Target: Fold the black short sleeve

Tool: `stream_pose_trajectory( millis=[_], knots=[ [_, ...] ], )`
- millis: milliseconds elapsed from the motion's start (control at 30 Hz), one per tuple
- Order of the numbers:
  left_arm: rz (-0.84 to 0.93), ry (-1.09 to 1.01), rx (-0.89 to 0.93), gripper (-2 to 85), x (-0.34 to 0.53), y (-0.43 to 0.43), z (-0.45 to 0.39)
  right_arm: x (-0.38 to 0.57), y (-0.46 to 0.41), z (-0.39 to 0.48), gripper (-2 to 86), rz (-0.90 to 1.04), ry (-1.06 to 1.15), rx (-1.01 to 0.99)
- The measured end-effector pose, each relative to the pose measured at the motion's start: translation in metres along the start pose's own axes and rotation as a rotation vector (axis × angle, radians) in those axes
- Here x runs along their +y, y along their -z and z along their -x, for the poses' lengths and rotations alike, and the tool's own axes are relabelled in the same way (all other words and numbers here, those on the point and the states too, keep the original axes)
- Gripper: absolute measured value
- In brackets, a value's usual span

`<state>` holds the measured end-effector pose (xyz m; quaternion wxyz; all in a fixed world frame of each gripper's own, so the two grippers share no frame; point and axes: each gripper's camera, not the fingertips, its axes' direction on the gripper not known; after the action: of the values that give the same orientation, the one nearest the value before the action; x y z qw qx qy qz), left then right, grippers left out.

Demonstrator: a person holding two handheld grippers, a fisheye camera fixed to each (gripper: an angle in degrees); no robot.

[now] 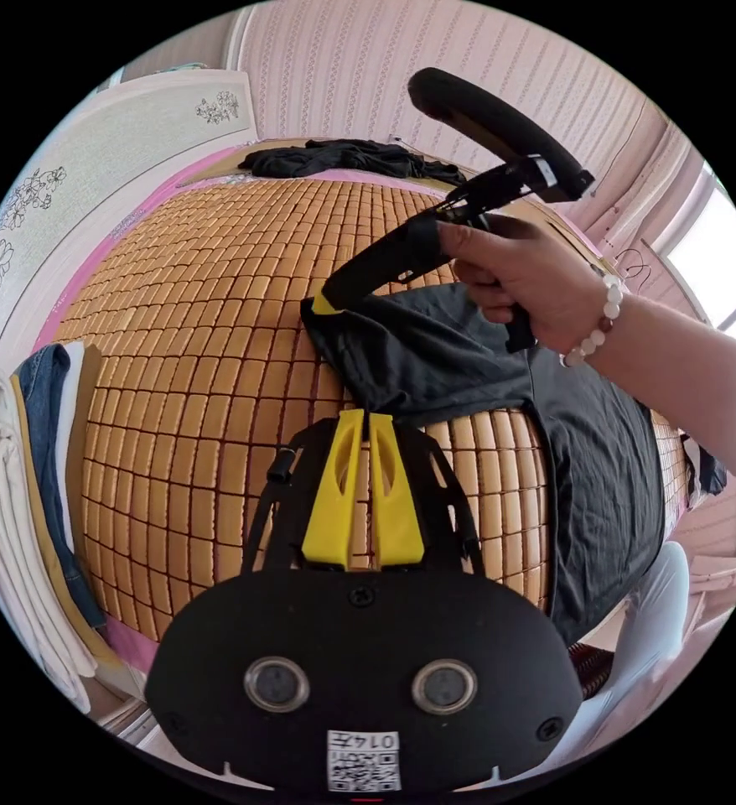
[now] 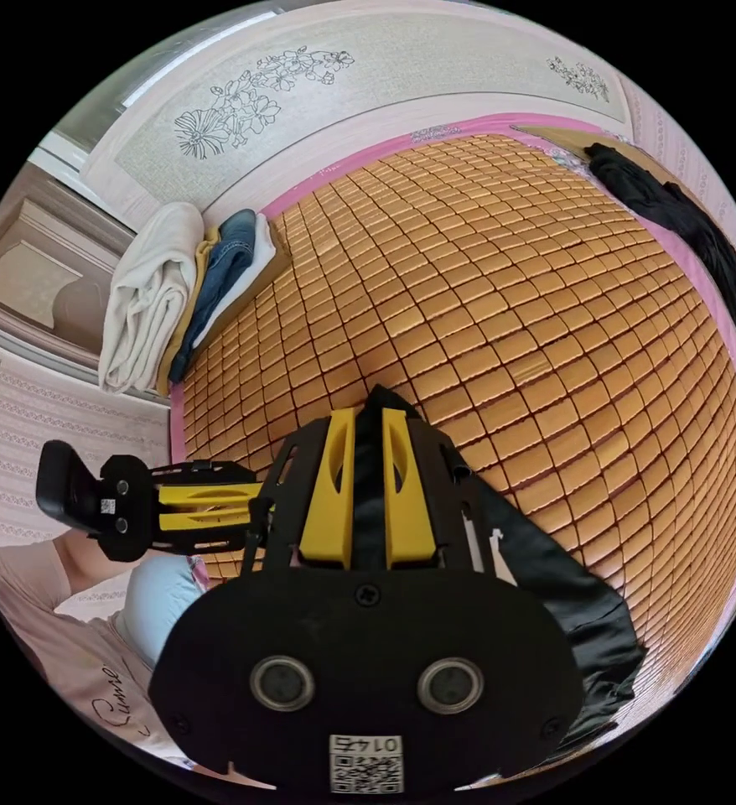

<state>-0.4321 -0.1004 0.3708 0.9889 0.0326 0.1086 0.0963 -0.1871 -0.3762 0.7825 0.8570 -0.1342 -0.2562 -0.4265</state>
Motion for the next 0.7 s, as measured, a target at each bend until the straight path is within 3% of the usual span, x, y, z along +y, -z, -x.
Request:
stream_pose_trajectory(
  millis=[133,433,700],
  knots=[
    [0.014,0.004,0.021,-0.1,0.011,0.0,0.0,-0.003,-0.022,0.005,4.8,0.034,0.002,-0.071],
    [-0.004,0.006,0.072,4.1,0.027,0.001,0.001,0.018,0.013,0.001,1.4,-0.176,0.021,-0.086],
    [-0.082,-0.015,0.036,5.3,0.014,-0.003,-0.016,0.031,0.001,0.001,-0.3,-0.01,0.021,0.063]
  ],
)
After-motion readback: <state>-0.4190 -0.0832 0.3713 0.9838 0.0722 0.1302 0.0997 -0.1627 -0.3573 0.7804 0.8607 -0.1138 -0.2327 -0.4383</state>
